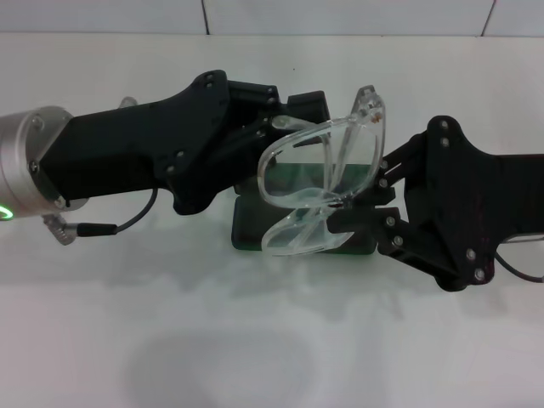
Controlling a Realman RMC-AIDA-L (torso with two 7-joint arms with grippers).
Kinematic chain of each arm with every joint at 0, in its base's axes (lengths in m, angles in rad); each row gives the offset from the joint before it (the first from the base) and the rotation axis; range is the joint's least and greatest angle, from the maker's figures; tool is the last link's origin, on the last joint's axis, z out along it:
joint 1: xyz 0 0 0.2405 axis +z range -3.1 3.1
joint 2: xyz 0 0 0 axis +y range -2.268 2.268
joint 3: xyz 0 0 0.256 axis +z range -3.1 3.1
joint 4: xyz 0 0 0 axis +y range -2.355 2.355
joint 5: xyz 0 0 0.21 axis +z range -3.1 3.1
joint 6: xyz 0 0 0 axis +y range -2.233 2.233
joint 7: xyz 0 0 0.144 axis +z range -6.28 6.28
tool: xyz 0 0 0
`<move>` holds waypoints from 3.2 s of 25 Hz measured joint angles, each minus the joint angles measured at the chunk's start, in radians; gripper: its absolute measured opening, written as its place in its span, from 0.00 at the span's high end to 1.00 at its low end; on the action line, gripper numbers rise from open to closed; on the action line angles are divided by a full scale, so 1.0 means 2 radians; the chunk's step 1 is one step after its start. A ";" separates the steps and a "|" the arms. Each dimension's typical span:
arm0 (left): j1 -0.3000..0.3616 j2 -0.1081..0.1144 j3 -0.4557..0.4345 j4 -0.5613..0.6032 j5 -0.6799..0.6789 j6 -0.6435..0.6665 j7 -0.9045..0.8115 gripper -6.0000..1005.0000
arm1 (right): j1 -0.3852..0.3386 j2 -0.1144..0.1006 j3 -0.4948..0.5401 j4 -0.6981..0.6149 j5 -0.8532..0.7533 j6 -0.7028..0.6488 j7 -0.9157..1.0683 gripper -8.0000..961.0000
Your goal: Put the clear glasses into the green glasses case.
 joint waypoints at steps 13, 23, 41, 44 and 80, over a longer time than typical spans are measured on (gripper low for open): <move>0.001 0.001 -0.003 0.000 0.000 0.003 0.000 0.94 | -0.001 0.000 0.000 0.000 0.001 0.000 -0.001 0.93; 0.001 0.002 -0.025 -0.003 0.006 -0.001 0.008 0.94 | -0.001 0.001 -0.001 0.000 0.001 -0.003 -0.001 0.93; -0.003 -0.001 0.005 0.014 -0.002 0.000 0.001 0.94 | -0.004 0.001 0.000 0.000 0.001 -0.003 -0.001 0.93; -0.003 0.000 -0.009 0.011 -0.002 -0.001 0.003 0.94 | -0.004 0.001 -0.001 0.000 0.001 -0.003 -0.001 0.93; 0.082 0.064 -0.315 0.035 0.147 -0.027 0.004 0.94 | 0.135 -0.002 -0.016 -0.438 -0.495 0.017 0.661 0.93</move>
